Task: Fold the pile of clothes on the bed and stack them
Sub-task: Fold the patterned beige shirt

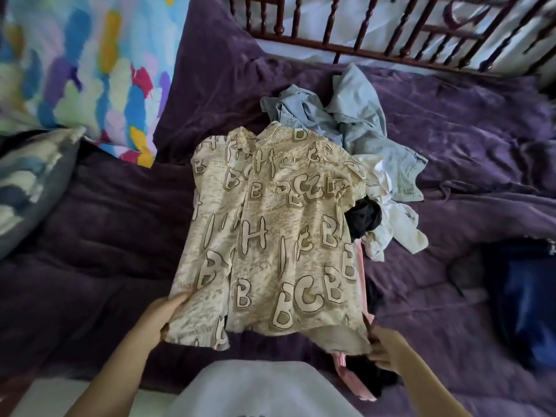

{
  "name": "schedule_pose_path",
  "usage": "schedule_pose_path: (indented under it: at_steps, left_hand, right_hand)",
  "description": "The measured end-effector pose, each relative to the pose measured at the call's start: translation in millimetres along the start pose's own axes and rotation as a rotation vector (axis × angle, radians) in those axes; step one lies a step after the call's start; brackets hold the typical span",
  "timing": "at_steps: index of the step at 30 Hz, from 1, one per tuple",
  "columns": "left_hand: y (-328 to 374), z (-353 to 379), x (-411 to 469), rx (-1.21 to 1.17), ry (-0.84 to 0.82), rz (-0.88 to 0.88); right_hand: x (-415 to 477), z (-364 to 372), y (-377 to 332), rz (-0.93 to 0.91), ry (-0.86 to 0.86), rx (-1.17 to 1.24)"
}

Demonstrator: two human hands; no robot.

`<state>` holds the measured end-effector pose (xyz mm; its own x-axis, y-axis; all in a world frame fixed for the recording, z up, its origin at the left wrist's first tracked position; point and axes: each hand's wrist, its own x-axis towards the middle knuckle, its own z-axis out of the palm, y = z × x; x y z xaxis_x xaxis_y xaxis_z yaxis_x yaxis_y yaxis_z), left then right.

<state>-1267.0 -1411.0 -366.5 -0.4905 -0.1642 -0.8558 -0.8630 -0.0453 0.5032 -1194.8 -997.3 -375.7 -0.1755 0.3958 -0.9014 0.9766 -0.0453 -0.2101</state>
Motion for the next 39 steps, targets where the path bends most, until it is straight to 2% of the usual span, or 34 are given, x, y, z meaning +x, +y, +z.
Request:
schedule_pose_path:
  at_steps: [3,5,9,11,16,19,23,28,34,36,39]
  left_hand:
    - [-24,0,6,0.236,0.083,-0.042]
    - [-30,2,4,0.289,0.074,-0.014]
    - [-40,2,5,0.299,0.036,0.035]
    - [-45,1,6,0.225,0.075,0.053]
    - [-48,-3,6,-0.151,0.117,0.074]
    - [-47,-9,8,-0.479,0.115,0.080]
    - [-46,-13,5,-0.761,0.066,0.074]
    - [-51,-13,4,-0.799,0.066,0.040]
    - [-59,-21,-2,-0.856,0.054,0.022]
    - [-63,-26,-2,-0.814,0.066,0.008]
    - [-67,-26,-1,-0.708,0.098,0.006]
  right_hand:
    - [28,19,6,-0.182,0.180,-0.261]
    - [34,34,2,-0.260,0.205,-0.341]
    - [37,61,-6,-0.352,0.174,-0.338]
    - [43,66,-5,-0.326,0.187,-0.381]
    - [56,66,7,-0.285,0.242,-0.393]
    - [58,57,7,-0.278,0.265,-0.248]
    - [50,37,15,-0.201,0.132,0.271]
    - [38,11,27,-0.124,0.040,0.485]
    - [38,-10,42,-0.089,0.137,0.676]
    - [38,-9,44,-0.114,0.249,0.495]
    - [34,13,42,-0.203,0.428,-0.135]
